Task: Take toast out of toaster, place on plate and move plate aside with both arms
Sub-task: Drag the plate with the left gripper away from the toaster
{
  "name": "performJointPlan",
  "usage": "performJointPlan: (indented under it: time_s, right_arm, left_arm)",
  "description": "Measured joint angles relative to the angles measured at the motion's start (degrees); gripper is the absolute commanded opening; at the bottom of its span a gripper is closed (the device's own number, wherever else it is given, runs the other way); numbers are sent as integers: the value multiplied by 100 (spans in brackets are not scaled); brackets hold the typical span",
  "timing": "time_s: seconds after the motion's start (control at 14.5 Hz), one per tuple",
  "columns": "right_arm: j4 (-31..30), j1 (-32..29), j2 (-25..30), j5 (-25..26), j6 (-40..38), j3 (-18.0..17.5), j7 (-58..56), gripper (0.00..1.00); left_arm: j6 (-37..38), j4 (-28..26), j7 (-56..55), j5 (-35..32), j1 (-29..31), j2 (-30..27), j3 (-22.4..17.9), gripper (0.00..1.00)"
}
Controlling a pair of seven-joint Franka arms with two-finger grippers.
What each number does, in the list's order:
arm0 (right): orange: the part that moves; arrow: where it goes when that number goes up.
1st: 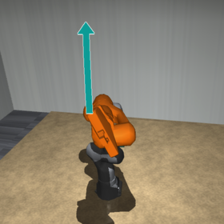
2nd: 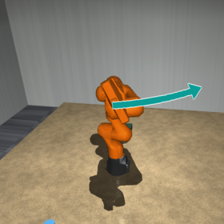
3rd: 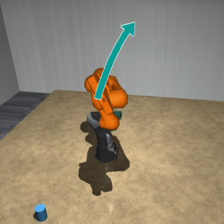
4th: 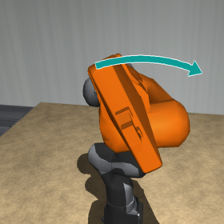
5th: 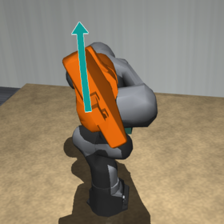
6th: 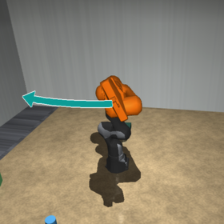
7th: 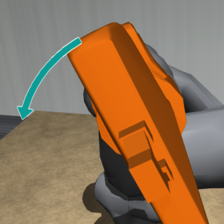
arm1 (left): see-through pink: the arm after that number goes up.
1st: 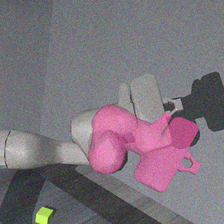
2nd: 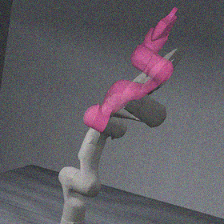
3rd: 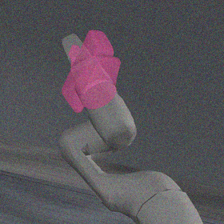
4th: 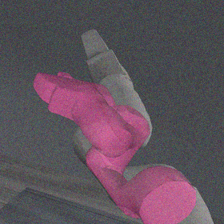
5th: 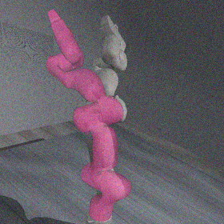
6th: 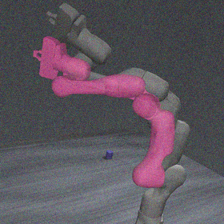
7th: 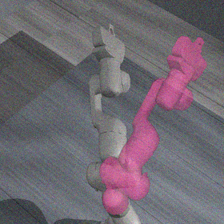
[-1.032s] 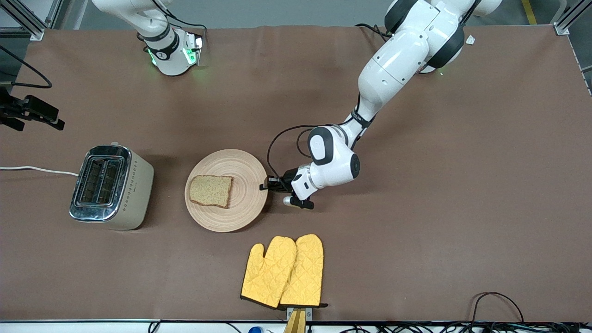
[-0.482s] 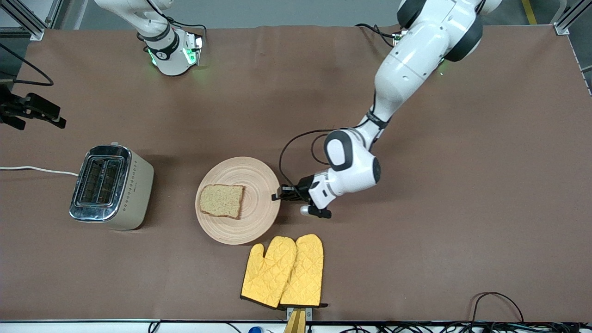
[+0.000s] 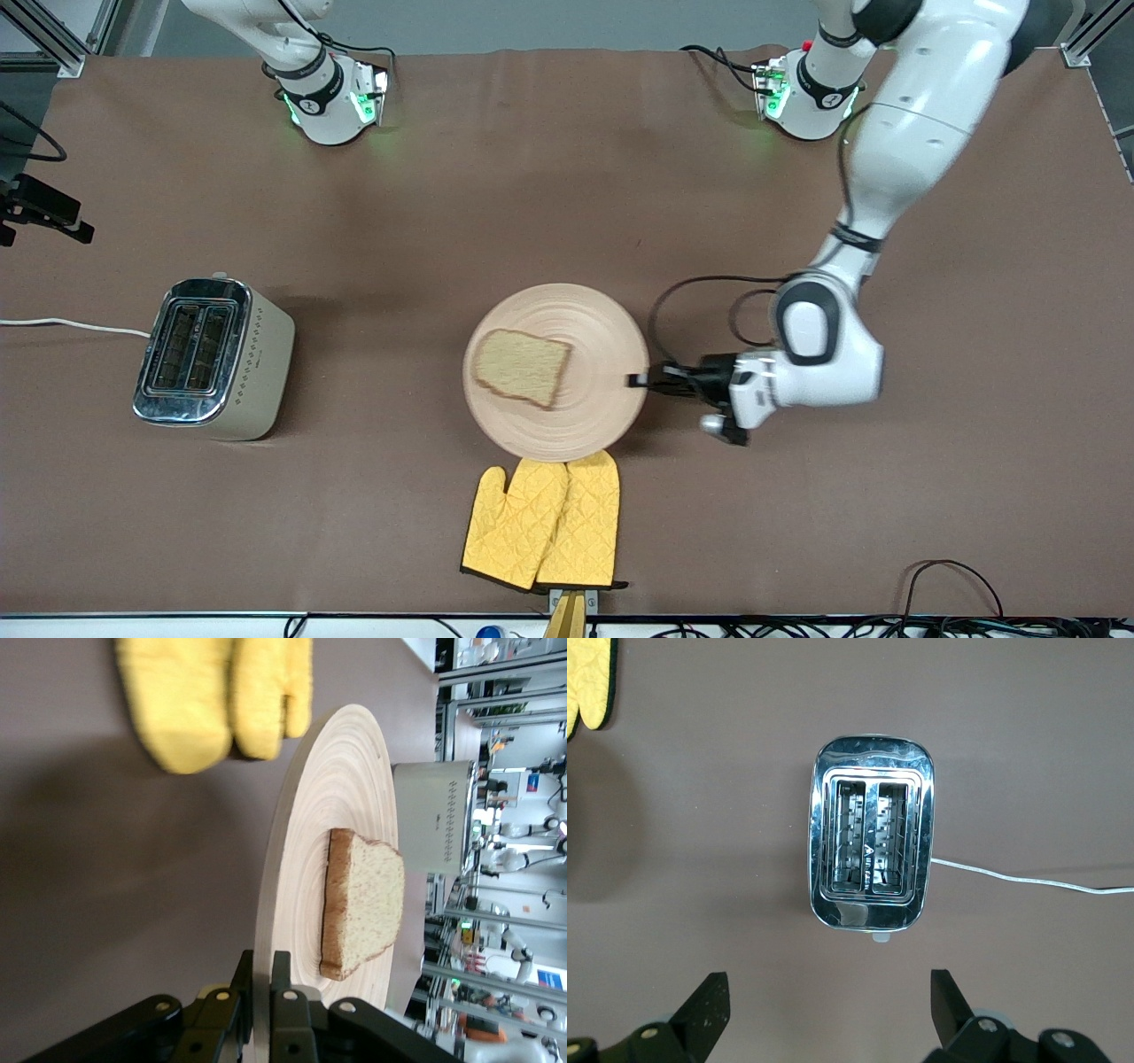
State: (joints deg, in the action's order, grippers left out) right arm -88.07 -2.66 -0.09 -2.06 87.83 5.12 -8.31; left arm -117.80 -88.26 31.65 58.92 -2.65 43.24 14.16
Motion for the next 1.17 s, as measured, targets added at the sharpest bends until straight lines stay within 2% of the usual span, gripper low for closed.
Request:
performJointPlan:
  time_s: [0.21,0.48,0.96,1.03,1.17]
  right_arm:
    - [2,0,0,0,-4,-7,0,100]
    - [4,0,0,0,-7,-12,0,100]
    - [29,3,0,47,-7,-36,0,100]
    - [39,4,0,136,-7,-43,0,100]
    - [44,8,0,254,-7,-57,0,100]
  left_arm:
    - [874,-17,343,-745,1102,-26,-8,0]
    - [1365,-143,1239,-1308,2259,71,-19,0]
    - [1658,-191,2038,-1744,3384,569,-22,2]
    - [1662,-180,2045,-1811,3460,622,-23,5]
    - [1675,-125,2048,-1876,3501,692,-18,33]
